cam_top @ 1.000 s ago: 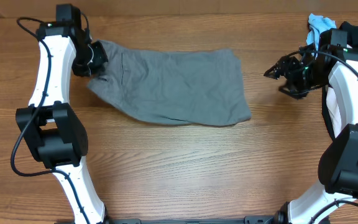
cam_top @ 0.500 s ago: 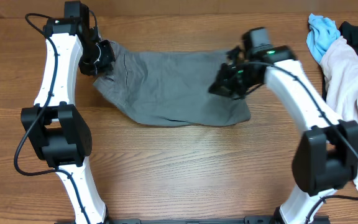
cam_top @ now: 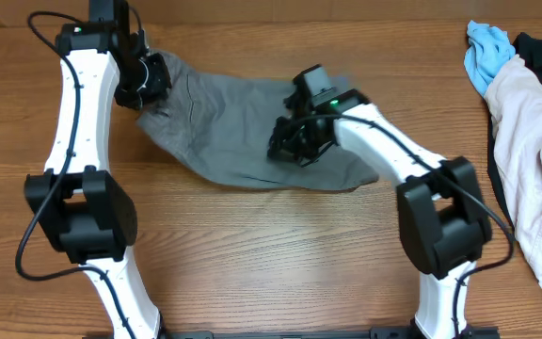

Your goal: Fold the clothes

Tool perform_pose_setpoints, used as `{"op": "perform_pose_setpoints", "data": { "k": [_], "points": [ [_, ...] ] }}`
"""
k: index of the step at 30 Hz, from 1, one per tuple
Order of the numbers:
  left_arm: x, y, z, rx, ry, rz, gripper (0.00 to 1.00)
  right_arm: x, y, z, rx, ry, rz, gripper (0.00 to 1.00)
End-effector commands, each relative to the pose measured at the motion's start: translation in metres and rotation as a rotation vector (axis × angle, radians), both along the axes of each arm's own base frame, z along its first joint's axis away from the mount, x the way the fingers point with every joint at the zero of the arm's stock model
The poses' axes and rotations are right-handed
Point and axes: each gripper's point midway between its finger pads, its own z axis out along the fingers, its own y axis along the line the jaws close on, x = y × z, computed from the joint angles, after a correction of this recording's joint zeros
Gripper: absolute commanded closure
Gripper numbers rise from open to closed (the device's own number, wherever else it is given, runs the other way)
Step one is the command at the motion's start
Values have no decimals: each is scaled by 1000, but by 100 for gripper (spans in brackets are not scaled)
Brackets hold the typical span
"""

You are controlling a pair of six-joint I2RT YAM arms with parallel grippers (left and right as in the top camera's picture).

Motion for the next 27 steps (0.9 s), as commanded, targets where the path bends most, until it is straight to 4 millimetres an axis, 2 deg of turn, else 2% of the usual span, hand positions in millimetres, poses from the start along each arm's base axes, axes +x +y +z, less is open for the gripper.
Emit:
{"op": "perform_pose_setpoints", "data": {
  "k": [1,3,14,21,24,27],
  "points": [
    [0,-5,47,-8,-112,-31,94,-2,6,-17,-80,-11,-11,96],
    [0,-5,49,-9,-117,-31,94,-5,8,-25,-119,-3,-33,96],
    [-2,-23,54,-98,-121,-68,93,-20,44,-57,-147,5,-17,96],
    [-3,-24,53,-99,-120,-68,92,-38,48,-83,-202,83,-41,96],
    [-5,-24,53,-98,-111,-73,92,-38,48,-81,-200,79,-38,96],
    [-6,-24,52,-91,-111,-95,92,-26,47,-63,-160,55,-49,96]
  ]
}}
